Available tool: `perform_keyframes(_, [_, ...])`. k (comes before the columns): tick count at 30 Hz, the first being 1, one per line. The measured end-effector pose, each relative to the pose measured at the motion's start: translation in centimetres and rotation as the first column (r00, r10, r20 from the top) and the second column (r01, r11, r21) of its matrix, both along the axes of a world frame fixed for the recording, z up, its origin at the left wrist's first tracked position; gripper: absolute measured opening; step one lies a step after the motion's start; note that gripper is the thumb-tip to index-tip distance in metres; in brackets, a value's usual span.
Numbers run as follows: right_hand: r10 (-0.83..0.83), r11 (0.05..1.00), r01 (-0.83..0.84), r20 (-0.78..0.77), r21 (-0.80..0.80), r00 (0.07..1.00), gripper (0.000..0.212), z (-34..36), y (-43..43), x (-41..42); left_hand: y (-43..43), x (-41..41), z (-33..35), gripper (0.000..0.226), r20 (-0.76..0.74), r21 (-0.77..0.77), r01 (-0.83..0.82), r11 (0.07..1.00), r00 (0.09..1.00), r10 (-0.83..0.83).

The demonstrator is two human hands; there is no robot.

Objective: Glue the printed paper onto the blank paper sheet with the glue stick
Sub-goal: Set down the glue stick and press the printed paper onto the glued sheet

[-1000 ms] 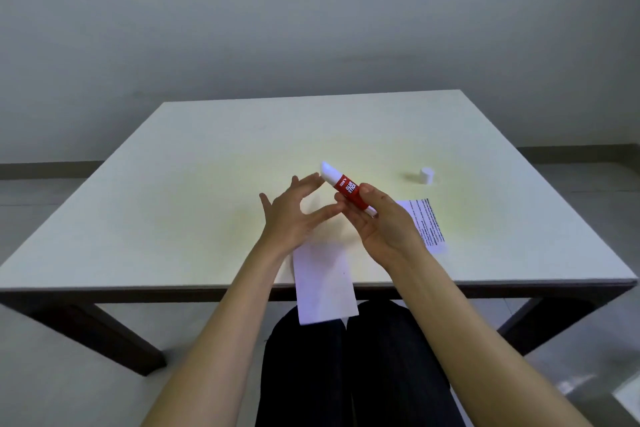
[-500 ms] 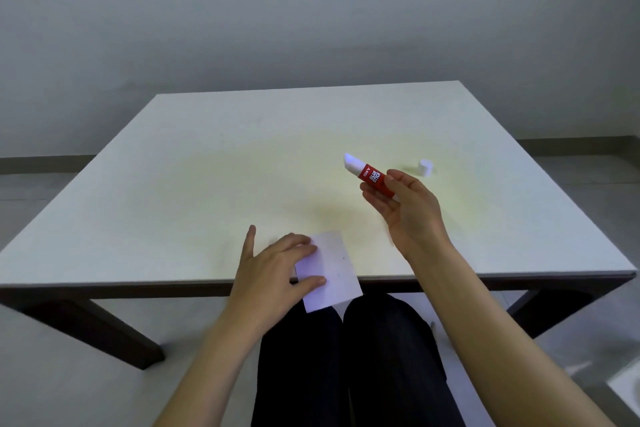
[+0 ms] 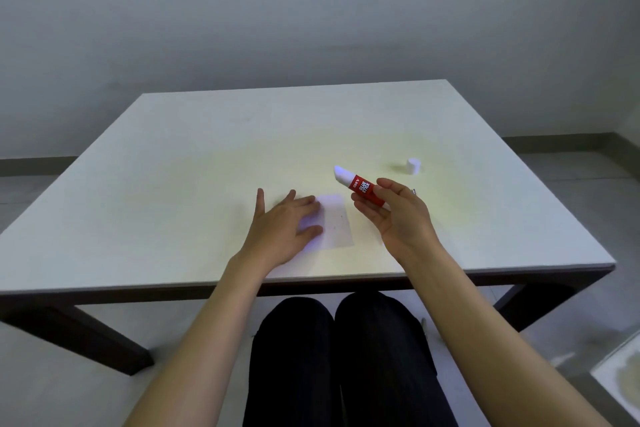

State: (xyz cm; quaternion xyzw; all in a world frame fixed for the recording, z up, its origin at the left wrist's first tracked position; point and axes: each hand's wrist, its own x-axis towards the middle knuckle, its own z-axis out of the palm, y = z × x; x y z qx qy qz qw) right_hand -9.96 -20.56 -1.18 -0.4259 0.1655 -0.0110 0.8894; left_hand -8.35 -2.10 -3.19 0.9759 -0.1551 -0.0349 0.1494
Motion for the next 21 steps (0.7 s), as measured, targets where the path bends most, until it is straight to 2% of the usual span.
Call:
perform_keyframes(2, [0.019, 0.992, -0.017, -0.015, 0.123, 1.0, 0.008, 0.0, 0.3, -0.2, -0.1, -0.1, 0.2, 0.049, 0.041, -0.166, -0.033, 0.986, 0.998, 0.041])
perform_keyframes(3, [0.037, 0.978, -0.033, -0.014, 0.206, 0.999, 0.008, 0.0, 0.6, -0.3, -0.3, -0.4, 0.6, 0.048, 0.055, -0.307, -0.06, 0.95, 0.995, 0.081])
perform_keyframes(4, [0.059, 0.954, -0.055, -0.003, 0.293, 0.998, 0.009, 0.0, 1.1, -0.5, -0.7, -0.7, 1.1, 0.045, 0.043, -0.469, -0.086, 0.879, 0.992, 0.12])
perform_keyframes(5, [0.079, 0.926, -0.077, 0.008, 0.369, 0.997, 0.009, 0.0, 1.7, -0.7, -1.3, -1.0, 1.8, 0.041, 0.003, -0.63, -0.106, 0.769, 0.99, 0.138])
perform_keyframes(7, [0.122, 0.899, -0.123, 0.03, 0.421, 0.992, 0.013, 0.1, 3.2, -1.0, -2.6, -1.6, 3.2, 0.027, -0.084, -0.852, -0.141, 0.504, 0.987, 0.134])
perform_keyframes(9, [0.16, 0.945, -0.164, 0.035, 0.284, 0.986, 0.024, 0.2, 4.6, -1.3, -3.0, -1.5, 3.8, 0.013, -0.118, -0.927, -0.181, 0.328, 0.973, 0.2])
perform_keyframes(10, [0.173, 0.977, -0.177, 0.036, 0.122, 0.984, 0.029, 0.2, 4.9, -1.4, -2.7, -1.2, 3.9, 0.013, -0.12, -0.935, -0.195, 0.296, 0.96, 0.252])
perform_keyframes(11, [0.186, 0.978, -0.181, 0.038, -0.104, 0.982, 0.035, 0.0, 5.0, -1.5, -2.2, -0.8, 4.1, 0.013, -0.11, -0.934, -0.202, 0.294, 0.947, 0.303])
perform_keyframes(12, [0.195, 0.912, -0.167, 0.038, -0.374, 0.98, 0.04, -0.3, 4.9, -1.8, -1.4, -0.4, 4.2, 0.012, -0.083, -0.924, -0.207, 0.323, 0.93, 0.358])
perform_keyframes(13, [0.194, 0.759, -0.114, 0.055, -0.641, 0.98, 0.044, -0.9, 4.6, -2.0, -0.5, 0.1, 4.3, 0.01, -0.053, -0.906, -0.215, 0.363, 0.912, 0.407])
perform_keyframes(14, [0.204, 0.522, -0.018, 0.104, -0.853, 0.974, 0.046, -1.7, 4.4, -2.1, 0.3, 0.6, 4.5, 0.009, -0.02, -0.881, -0.23, 0.413, 0.891, 0.454])
perform_keyframes(15, [0.235, 0.231, 0.113, 0.168, -0.966, 0.957, 0.043, -2.5, 4.3, -2.2, 1.1, 1.2, 4.7, 0.007, 0.003, -0.858, -0.25, 0.449, 0.871, 0.491])
perform_keyframes(16, [0.289, -0.046, 0.251, 0.227, -0.967, 0.93, 0.037, -3.2, 4.3, -2.4, 1.7, 1.8, 4.8, 0.007, 0.016, -0.834, -0.274, 0.479, 0.856, 0.517])
perform_keyframes(17, [0.332, -0.24, 0.364, 0.276, -0.9, 0.902, 0.031, -3.9, 4.4, -2.6, 2.0, 2.2, 4.9, 0.01, 0.019, -0.81, -0.302, 0.503, 0.844, 0.536])
perform_keyframes(18, [0.358, -0.36, 0.407, 0.279, -0.839, 0.891, 0.028, -4.4, 4.6, -2.8, 2.2, 2.8, 4.8, 0.015, 0.016, -0.787, -0.329, 0.522, 0.835, 0.55])
perform_keyframes(19, [0.374, -0.438, 0.403, 0.245, -0.803, 0.894, 0.029, -4.6, 4.9, -2.9, 2.3, 3.2, 4.8, 0.019, 0.014, -0.767, -0.351, 0.537, 0.828, 0.56])
perform_keyframes(21, [0.375, -0.526, 0.364, 0.174, -0.769, 0.911, 0.032, -4.7, 5.2, -3.0, 2.2, 4.0, 4.5, 0.022, 0.008, -0.735, -0.381, 0.56, 0.822, 0.57])
